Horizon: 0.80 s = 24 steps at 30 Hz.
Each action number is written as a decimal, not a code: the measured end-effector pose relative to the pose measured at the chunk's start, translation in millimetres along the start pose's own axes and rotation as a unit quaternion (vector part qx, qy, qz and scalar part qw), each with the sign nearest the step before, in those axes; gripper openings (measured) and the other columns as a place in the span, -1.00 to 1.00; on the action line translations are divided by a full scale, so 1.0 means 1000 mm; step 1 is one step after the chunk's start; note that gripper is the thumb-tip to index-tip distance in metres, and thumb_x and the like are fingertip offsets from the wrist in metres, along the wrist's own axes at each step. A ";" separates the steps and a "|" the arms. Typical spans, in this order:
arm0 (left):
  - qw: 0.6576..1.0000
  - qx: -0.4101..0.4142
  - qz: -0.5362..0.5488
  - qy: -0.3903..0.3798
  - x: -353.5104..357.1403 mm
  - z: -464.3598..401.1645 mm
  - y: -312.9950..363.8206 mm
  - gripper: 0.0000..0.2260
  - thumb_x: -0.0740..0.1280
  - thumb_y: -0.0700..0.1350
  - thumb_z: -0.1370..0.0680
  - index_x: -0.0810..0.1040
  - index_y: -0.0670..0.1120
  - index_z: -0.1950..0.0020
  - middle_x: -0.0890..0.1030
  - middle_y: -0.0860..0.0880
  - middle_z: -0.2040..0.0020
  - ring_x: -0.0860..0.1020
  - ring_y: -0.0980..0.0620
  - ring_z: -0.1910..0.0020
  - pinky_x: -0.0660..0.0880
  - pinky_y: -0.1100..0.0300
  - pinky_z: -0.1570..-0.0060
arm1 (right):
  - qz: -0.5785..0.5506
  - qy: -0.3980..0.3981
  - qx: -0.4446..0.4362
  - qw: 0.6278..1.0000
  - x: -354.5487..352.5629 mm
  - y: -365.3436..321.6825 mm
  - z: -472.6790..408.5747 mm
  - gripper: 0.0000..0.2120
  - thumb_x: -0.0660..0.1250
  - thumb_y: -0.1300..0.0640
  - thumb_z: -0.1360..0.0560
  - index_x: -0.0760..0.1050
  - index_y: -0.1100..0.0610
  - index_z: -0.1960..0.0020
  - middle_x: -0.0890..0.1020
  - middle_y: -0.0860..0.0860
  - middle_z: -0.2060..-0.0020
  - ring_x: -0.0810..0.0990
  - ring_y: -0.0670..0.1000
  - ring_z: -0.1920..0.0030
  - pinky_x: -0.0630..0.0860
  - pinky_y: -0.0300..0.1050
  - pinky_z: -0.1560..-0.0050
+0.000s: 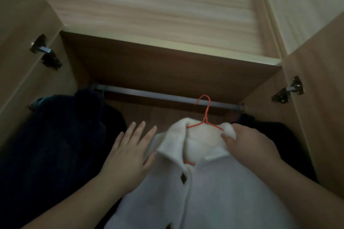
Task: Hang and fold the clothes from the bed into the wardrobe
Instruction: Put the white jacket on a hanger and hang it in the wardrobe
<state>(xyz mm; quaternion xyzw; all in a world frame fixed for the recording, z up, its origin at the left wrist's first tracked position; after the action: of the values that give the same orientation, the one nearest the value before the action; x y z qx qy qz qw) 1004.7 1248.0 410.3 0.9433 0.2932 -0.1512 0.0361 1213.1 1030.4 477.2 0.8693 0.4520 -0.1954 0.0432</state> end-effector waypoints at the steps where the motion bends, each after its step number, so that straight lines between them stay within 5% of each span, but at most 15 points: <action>1: 1.000 0.011 -0.005 0.006 0.008 -0.010 0.000 -0.41 -0.03 0.29 -0.62 -0.24 0.26 -0.57 -0.17 0.10 -0.62 -0.24 0.05 -0.58 -0.26 0.11 -0.44 | 0.001 0.004 0.003 1.000 0.003 0.001 -0.013 -0.62 0.08 -0.30 -0.52 0.46 -0.09 -0.13 0.64 -0.06 0.00 0.61 0.10 -0.04 0.56 0.01 0.00; 15: 0.995 0.065 0.047 0.057 0.087 -0.148 -0.029 -0.43 -0.07 0.27 -0.62 -0.23 0.23 -0.58 -0.17 0.10 -0.62 -0.24 0.05 -0.58 -0.11 -0.06 -0.56 | 0.104 0.048 0.042 0.993 0.062 0.022 -0.143 -0.67 0.01 -0.21 -0.61 0.48 -0.09 -0.06 0.60 -0.02 -0.04 0.55 0.08 -0.04 0.41 -0.02 0.05; 20: 0.993 0.081 0.074 0.040 0.132 -0.152 -0.036 -0.30 -0.32 0.35 -0.42 -0.22 0.25 -0.58 -0.14 0.09 -0.63 -0.21 0.05 -0.59 -0.07 -0.03 -0.56 | 0.118 0.069 0.059 0.989 0.078 0.033 -0.158 -0.64 -0.01 -0.20 -0.64 0.50 -0.07 -0.06 0.61 0.00 -0.02 0.53 0.07 0.03 0.45 -0.01 0.04; 24: 0.991 0.073 0.106 0.036 0.153 -0.162 -0.040 -0.28 -0.32 0.36 -0.39 -0.21 0.27 -0.57 -0.13 0.09 -0.63 -0.20 0.04 -0.59 -0.01 -0.04 -0.53 | 0.129 0.049 0.063 0.988 0.102 0.029 -0.173 -0.64 -0.03 -0.16 -0.67 0.50 -0.05 -0.07 0.61 0.01 -0.05 0.58 0.09 -0.07 0.51 0.01 -0.06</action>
<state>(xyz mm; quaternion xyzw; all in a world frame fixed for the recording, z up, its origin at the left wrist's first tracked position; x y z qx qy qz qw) 1145.0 1389.2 518.3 0.9740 0.1806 -0.1339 -0.0276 1340.9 1135.8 594.9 0.9298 0.3247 -0.1729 -0.0090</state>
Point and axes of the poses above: each hand's wrist, its own z-axis away from the middle knuckle, its own x-axis out of the palm, y = z × x, the point moved 9 cm from there along -z, towards the middle knuckle
